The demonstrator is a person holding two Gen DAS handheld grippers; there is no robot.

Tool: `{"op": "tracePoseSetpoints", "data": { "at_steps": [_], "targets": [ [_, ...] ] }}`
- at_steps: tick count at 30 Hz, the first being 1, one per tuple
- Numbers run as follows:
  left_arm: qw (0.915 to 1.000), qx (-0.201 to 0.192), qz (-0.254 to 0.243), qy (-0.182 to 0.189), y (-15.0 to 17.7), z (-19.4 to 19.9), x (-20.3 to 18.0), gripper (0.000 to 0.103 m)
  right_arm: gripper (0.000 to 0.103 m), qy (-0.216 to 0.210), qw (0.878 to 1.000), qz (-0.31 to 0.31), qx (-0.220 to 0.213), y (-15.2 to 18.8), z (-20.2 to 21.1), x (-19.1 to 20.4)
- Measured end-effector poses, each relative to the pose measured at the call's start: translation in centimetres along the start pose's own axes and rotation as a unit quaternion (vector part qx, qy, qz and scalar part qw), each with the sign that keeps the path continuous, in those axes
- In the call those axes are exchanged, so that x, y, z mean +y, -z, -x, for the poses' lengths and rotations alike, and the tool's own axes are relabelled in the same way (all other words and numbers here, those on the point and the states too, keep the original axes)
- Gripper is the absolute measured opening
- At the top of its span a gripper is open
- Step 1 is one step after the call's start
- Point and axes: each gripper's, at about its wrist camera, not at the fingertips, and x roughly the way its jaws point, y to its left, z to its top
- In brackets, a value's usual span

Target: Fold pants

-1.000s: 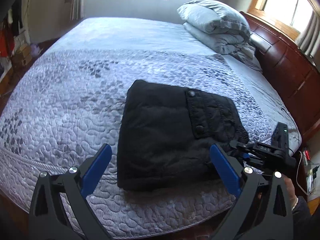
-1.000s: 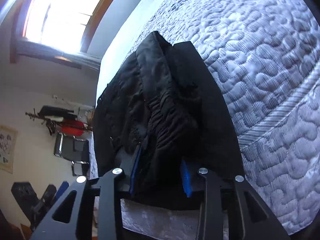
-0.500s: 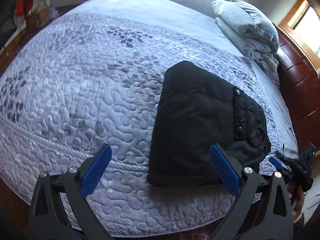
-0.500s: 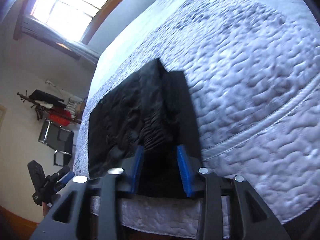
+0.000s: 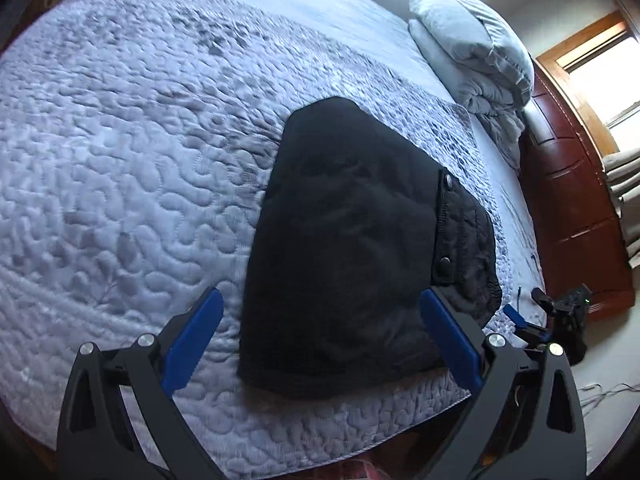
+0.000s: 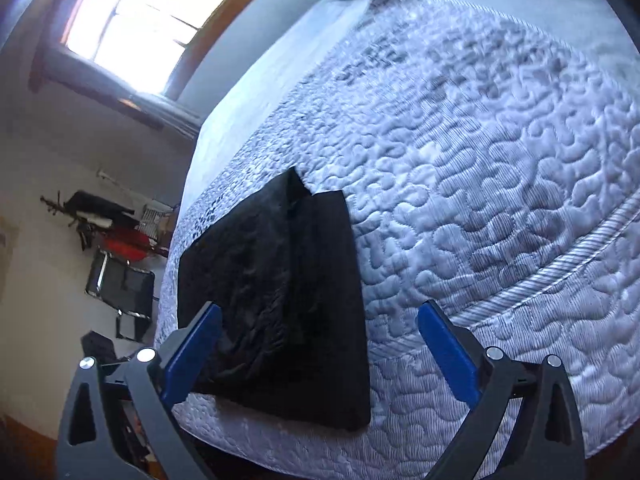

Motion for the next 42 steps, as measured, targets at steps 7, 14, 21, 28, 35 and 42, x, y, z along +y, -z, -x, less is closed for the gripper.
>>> {"op": "tracePoseSetpoints", "data": {
  "at_steps": [7,14,21,28,35,42],
  "targets": [
    [0.9905,0.091,0.042,0.095,-2.0,-4.1,3.1,0.099,0.099,-0.042,0.997,0.004,0.058,-1.0,-2.5,-0.5],
    [0.9835,0.121,0.05,0.125,-3.2,-6.9,5.2,0.098,0.099,-0.083,0.99,-0.012,0.111,-1.8,-5.1,-1.3],
    [0.976,0.159,0.045,0.142,-3.8,-10.0,5.0,0.099,0.099,-0.09,0.985,-0.03,0.142,-2.8,-6.9,-2.9],
    [0.9629,0.189,0.043,0.188,-4.4,-11.6,4.2,0.1,0.099,-0.104,0.978,-0.018,0.178,-3.5,-8.5,-3.3],
    [0.9562,0.217,0.035,0.194,-5.0,-13.4,2.8,0.1,0.1,-0.114,0.975,-0.01,0.191,-4.1,-10.1,-2.8],
    [0.9494,0.248,0.01,0.192,-5.3,-15.1,0.6,0.1,0.1,-0.127,0.972,-0.002,0.199,-4.2,-10.9,-2.7]
  ]
}}
